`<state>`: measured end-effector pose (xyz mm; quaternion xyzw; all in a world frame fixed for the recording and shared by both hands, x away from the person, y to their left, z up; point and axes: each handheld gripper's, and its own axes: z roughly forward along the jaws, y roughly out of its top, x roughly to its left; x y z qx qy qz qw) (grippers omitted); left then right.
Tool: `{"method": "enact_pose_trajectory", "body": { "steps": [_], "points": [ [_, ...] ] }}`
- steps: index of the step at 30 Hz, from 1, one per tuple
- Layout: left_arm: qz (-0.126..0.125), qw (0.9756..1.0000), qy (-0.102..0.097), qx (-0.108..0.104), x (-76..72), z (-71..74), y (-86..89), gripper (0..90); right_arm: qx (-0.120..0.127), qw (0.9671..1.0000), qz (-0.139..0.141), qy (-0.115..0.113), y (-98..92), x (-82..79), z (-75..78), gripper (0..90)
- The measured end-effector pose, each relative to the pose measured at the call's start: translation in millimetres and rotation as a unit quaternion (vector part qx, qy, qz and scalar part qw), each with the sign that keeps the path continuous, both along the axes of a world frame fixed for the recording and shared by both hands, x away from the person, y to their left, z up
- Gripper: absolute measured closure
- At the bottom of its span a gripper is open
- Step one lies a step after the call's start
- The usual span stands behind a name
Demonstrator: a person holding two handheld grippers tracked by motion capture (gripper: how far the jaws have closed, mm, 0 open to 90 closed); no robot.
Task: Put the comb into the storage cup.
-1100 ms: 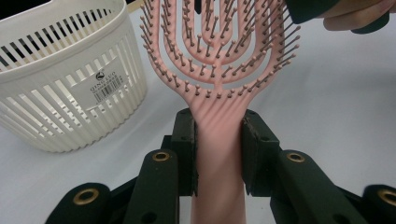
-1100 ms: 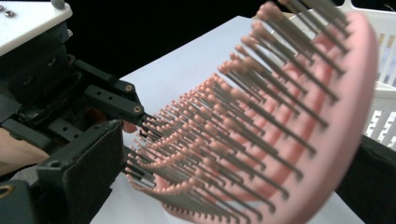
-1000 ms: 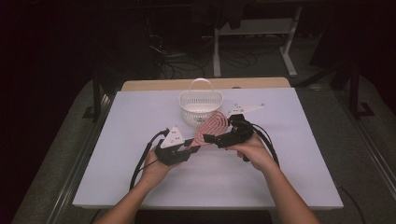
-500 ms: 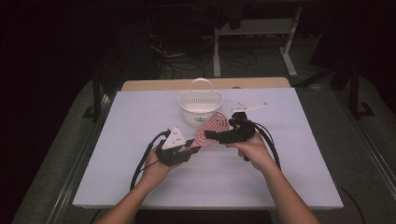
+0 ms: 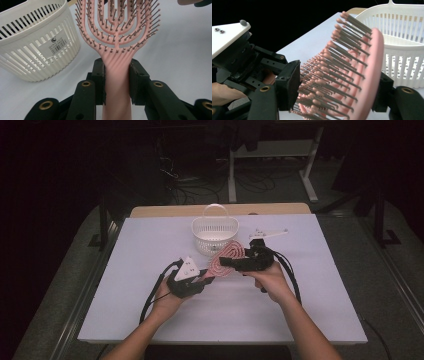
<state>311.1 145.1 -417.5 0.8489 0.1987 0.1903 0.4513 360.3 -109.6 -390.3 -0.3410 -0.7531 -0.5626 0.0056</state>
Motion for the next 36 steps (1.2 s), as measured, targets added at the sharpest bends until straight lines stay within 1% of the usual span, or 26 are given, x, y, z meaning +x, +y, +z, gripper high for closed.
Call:
{"method": "enact_pose_trajectory", "body": {
  "steps": [13,16,18,23,29,36],
  "points": [
    [0.004,0.9999,-0.009,0.006,-0.1,-1.0,-0.4,70.6,0.007,0.9999,0.010,0.004,0.8,-0.1,-0.2,45.8],
    [0.006,0.9999,-0.014,0.007,-0.2,-0.7,0.0,70.6,0.009,0.9999,0.012,0.004,1.0,-0.2,0.0,47.6],
    [0.008,0.9998,-0.015,0.008,0.0,-1.3,0.0,70.6,0.010,0.9999,0.012,0.004,1.0,-0.4,0.2,50.3],
    [0.006,0.9998,-0.015,0.013,0.8,-3.0,-0.3,70.6,0.009,0.9998,0.015,0.003,1.8,-0.9,0.2,52.4],
    [0.005,0.9997,-0.018,0.017,1.3,-3.8,-0.9,70.7,0.016,0.9997,0.017,0.005,2.0,-1.1,1.0,56.2],
    [0.004,0.9996,-0.021,0.020,1.7,-5.0,-1.7,70.8,0.023,0.9995,0.021,0.001,2.2,-2.2,2.3,60.0]
  ]
}}
